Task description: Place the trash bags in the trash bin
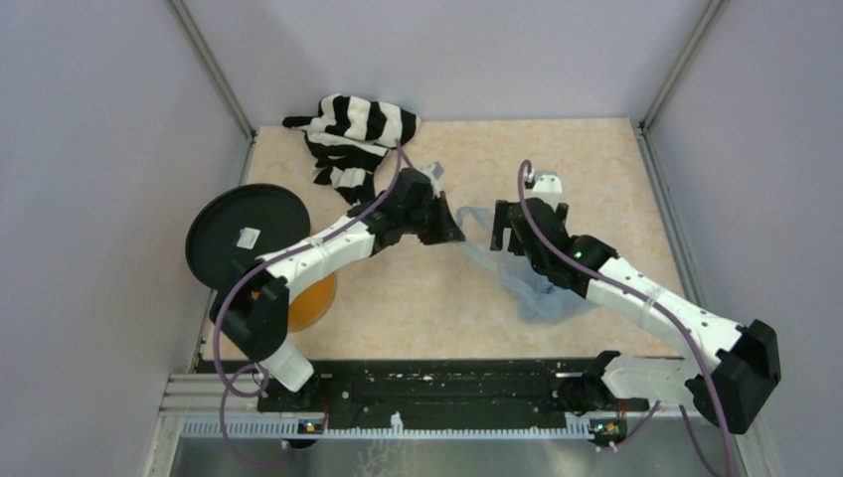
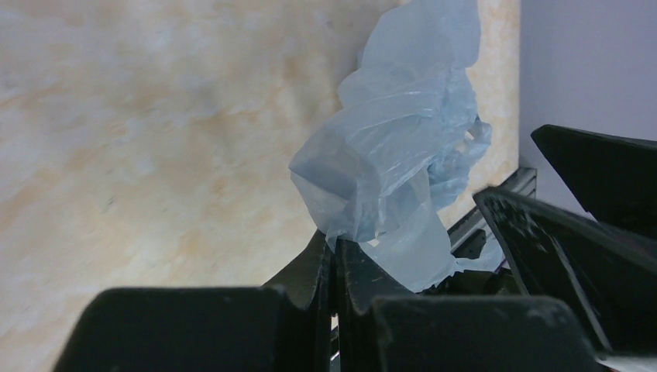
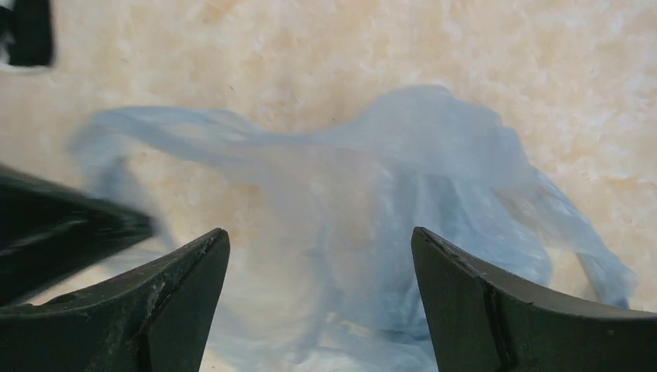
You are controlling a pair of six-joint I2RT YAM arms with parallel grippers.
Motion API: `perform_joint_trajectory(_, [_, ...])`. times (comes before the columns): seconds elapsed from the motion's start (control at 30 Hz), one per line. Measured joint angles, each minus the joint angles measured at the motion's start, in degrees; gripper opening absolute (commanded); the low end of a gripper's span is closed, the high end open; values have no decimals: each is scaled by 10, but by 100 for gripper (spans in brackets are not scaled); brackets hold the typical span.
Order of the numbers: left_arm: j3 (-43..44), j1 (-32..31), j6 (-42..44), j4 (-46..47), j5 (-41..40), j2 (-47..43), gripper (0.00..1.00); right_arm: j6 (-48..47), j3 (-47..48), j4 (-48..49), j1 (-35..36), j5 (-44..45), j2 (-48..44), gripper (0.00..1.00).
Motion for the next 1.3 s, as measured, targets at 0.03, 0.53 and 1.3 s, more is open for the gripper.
perform_joint_trajectory(0.03, [17, -11, -1, 9, 4, 18, 14, -3, 11, -7, 0, 0, -11, 89])
perform_joint_trajectory(0.53, [159, -46, 81, -47, -61, 30, 95, -8, 90, -70, 0, -96, -78, 93])
perform_joint_trajectory(1.3, [218, -45, 90, -478, -542, -294, 81, -14, 102, 2, 7, -271, 9, 93])
